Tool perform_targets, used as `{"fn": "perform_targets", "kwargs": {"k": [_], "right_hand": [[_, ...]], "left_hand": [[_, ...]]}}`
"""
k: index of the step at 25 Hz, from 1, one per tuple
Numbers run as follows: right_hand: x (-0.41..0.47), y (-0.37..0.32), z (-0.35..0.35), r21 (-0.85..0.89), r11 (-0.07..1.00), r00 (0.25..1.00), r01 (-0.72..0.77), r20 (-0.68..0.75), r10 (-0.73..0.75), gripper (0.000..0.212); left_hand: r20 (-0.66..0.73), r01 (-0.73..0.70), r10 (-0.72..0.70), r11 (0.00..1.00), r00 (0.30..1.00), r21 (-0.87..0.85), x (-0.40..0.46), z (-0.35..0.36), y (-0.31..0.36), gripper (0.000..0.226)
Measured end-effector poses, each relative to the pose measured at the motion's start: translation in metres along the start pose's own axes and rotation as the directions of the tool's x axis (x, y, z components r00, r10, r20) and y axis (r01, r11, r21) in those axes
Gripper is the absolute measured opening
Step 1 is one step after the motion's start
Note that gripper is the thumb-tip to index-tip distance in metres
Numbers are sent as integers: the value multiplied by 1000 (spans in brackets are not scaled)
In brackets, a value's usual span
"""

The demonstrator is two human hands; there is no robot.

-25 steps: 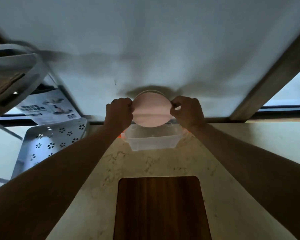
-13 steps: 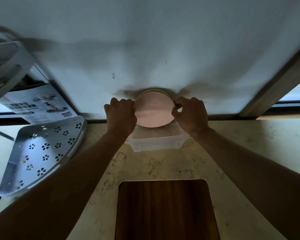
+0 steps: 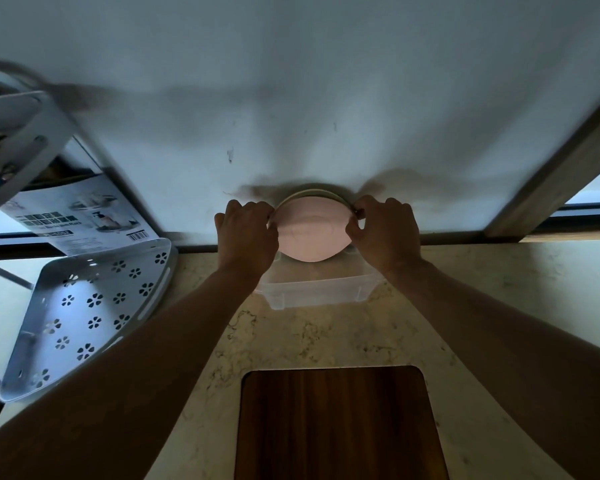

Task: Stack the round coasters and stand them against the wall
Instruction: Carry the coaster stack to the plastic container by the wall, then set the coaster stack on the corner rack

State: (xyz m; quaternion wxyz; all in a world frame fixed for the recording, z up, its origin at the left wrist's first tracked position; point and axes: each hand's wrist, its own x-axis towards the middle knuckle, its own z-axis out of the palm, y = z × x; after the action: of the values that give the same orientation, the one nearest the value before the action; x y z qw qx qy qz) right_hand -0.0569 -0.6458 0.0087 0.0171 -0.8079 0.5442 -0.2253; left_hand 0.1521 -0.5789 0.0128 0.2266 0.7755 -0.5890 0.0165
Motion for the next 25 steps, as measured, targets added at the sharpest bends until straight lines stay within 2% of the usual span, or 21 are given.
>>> {"fn": "perform_targets", "kwargs": {"k": [5,11,17,19,22,25], "right_hand": [[-1,0,-2,37,999,1000,-5,12,4,28],[-2,0,-4,96,995,999,-3,-33,6,20],[-3,-3,-8,96,995,1000,0,-30,3,19],[-3,-3,-11,89,996,1000,-6,6,6,19],[4,-4,-21,96,995,990,1,144,-15,19],[9,-7,-40,124,992,976,-22,220,-6,16]], "left_hand": [[-20,-16,15,998,1000,-68,-1,0,-2,18],[-48,-19,13,992,999,-122,-1,-2,1,21],[-38,-73,69,991,997,-111,0,-4,-1,25],[7,-100,102,990,995,-104,2,-6,-2,27],[69,-84,94,988,993,-130,4,-14,-3,28],[87,-98,113,981,990,-167,0,-35,-3,29]]}}
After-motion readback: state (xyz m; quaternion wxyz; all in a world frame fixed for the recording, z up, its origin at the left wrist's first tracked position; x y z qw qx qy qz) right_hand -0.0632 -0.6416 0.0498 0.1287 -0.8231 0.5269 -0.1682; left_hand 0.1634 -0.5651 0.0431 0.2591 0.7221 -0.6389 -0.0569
